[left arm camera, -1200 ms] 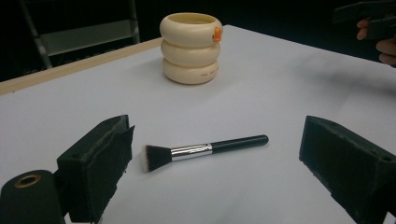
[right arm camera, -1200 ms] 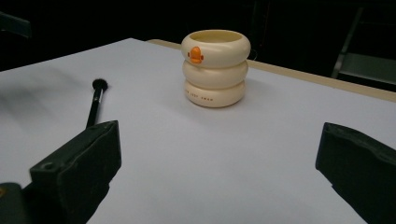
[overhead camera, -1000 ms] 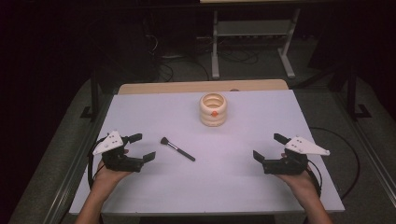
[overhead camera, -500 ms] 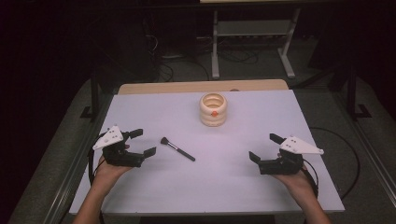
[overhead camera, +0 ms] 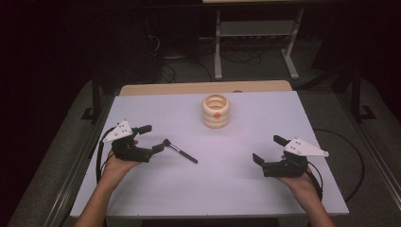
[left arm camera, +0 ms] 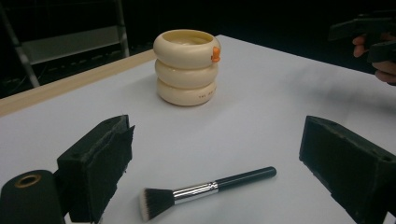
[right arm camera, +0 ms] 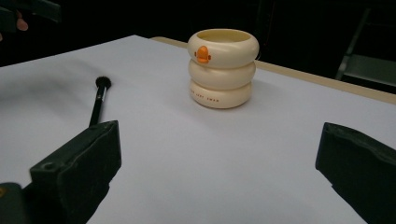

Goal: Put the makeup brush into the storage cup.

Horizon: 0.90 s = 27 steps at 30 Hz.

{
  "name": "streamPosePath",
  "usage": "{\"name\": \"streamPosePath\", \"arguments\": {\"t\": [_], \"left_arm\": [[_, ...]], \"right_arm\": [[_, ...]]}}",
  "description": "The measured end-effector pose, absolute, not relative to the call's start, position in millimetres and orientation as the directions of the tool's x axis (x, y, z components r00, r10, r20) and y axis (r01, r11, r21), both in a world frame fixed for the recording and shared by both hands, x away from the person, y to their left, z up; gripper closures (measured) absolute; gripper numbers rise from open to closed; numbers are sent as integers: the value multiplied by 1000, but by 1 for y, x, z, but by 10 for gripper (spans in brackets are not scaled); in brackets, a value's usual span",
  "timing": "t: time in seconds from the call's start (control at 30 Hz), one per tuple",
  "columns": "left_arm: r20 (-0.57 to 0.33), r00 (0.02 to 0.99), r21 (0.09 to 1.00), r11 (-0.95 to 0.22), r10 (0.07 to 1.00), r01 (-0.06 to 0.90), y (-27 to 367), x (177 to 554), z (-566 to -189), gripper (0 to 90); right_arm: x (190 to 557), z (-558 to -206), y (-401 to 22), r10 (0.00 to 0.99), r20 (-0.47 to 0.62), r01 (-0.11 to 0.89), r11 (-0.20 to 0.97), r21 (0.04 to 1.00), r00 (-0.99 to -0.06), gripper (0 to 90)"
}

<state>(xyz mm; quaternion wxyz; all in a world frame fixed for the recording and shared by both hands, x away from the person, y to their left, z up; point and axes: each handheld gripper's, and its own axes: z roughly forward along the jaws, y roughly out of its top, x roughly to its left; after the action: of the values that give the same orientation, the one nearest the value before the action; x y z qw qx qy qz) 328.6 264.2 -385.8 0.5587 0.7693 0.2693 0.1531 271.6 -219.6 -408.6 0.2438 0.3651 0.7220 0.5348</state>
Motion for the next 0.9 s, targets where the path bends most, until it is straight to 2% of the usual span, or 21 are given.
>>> {"name": "streamPosePath", "arguments": {"t": [0.9], "left_arm": [[-70, 830, 940, -242, 553, 241, 254, 348, -383, 90]], "right_arm": [[271, -409, -221, 789, 30, 259, 166, 951, -614, 0]]}}
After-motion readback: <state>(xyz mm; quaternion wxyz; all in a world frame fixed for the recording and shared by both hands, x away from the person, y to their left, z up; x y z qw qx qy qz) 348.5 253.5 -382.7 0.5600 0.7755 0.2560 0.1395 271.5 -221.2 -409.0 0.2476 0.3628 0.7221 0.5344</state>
